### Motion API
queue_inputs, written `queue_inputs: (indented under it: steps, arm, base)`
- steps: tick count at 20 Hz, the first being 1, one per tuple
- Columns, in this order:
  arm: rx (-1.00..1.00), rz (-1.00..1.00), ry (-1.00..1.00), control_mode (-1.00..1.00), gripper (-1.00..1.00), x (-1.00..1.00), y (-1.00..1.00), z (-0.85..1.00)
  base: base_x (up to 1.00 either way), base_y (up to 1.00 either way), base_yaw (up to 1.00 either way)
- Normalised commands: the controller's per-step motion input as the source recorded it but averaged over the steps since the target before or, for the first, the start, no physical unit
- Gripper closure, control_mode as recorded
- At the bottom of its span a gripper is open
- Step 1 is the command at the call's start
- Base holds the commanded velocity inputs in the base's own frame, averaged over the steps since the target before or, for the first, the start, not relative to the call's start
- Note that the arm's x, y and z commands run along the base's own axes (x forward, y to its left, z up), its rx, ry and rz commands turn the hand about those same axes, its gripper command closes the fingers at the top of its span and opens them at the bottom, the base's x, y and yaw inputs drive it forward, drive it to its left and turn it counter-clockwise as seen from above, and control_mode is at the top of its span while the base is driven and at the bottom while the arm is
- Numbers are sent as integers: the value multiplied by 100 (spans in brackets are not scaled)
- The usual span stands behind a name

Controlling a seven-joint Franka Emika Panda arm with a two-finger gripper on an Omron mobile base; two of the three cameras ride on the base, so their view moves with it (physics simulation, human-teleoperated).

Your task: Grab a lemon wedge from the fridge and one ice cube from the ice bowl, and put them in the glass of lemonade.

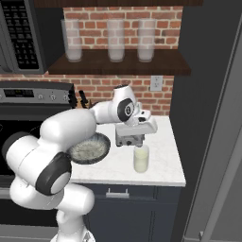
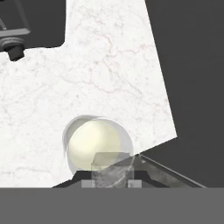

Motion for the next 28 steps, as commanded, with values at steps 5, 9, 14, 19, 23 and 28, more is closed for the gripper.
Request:
queue_inputs:
  steps: [5, 9, 14, 19, 23, 28]
  arm:
    - [-6, 0, 3, -100, 100, 7, 0, -44]
    - [-1, 0, 6, -100, 100, 25, -4, -25]
    - [0, 0, 6, -100, 100, 27, -14, -14]
    - [0, 0, 3, -100, 100, 18, -13, -8]
    - [0, 0, 0, -100, 100, -1, -1, 0]
    - [0, 0, 0, -100, 100, -24, 0, 0]
  base:
    - [0, 0, 0]
    - [0, 0, 0]
    - [0, 0, 0]
    - [0, 0, 0]
    - [0, 0, 0]
    - [0, 0, 0]
